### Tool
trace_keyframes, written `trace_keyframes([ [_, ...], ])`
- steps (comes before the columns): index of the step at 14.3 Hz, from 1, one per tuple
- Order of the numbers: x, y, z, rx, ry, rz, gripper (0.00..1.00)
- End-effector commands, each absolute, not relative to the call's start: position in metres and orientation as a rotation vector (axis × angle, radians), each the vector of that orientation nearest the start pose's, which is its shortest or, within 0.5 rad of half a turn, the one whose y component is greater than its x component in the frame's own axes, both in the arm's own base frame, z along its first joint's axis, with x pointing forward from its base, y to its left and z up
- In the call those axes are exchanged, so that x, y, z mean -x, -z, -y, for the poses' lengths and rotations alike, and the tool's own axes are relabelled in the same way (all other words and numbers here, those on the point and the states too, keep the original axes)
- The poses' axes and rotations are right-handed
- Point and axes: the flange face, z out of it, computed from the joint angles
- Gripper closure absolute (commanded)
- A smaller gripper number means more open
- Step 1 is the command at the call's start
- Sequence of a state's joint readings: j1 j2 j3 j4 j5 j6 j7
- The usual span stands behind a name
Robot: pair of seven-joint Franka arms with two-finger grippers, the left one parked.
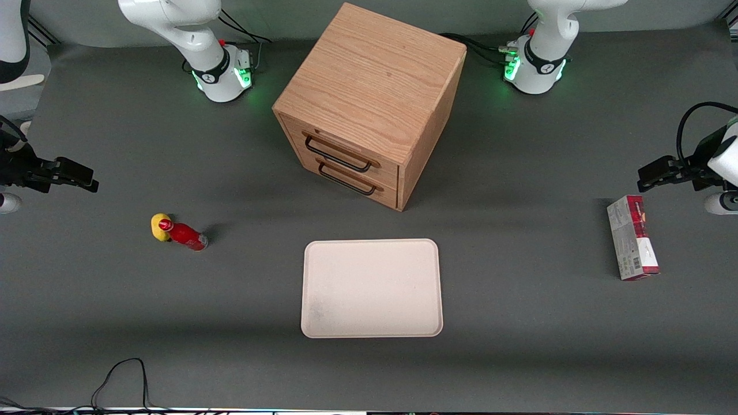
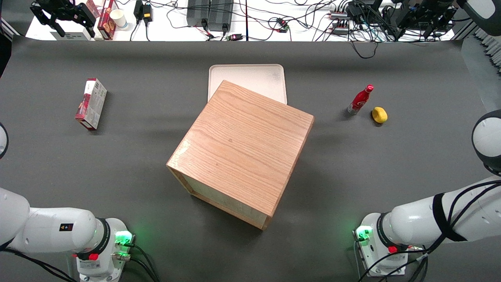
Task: Place coke bottle on tray
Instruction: 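Move the right gripper down toward the red Coca-Cola bottle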
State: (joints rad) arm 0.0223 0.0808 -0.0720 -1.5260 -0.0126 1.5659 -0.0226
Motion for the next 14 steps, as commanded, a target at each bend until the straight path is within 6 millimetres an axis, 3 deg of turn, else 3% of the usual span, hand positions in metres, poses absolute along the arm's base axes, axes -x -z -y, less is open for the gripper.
trace_keyframes([
  [1, -0.578, -0.606, 0.027, 3.165, -0.064, -0.063, 0.0],
  [7, -0.572, -0.598, 0.024, 3.156, -0.097, -0.058, 0.0],
  [11, -0.542, -0.586, 0.006, 3.149, -0.032, 0.004, 0.0],
  [14, -0.542, -0.574, 0.004, 3.148, -0.034, 0.046, 0.0],
])
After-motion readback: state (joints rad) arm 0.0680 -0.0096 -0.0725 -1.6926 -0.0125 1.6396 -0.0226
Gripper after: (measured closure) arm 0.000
